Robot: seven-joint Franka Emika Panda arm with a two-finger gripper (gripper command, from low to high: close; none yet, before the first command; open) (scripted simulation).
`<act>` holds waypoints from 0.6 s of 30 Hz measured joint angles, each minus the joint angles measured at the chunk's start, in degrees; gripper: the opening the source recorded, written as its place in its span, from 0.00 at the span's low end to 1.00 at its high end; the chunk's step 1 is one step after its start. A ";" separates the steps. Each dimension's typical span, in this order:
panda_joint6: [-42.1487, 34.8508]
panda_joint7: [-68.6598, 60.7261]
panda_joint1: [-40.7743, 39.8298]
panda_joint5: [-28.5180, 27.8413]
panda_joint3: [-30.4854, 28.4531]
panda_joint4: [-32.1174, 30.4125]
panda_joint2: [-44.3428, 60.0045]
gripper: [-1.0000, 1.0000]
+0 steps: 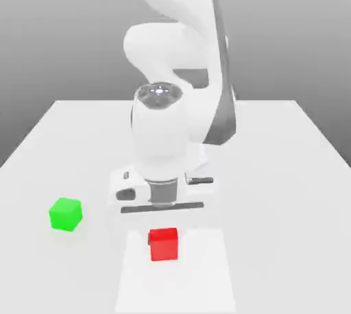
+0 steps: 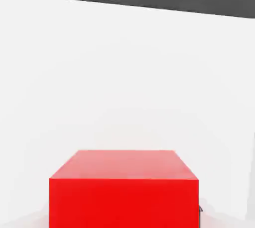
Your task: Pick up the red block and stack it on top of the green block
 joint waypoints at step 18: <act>0.07 11.63 -24.65 -1.72 -14.85 -5.18 -5.19 0.00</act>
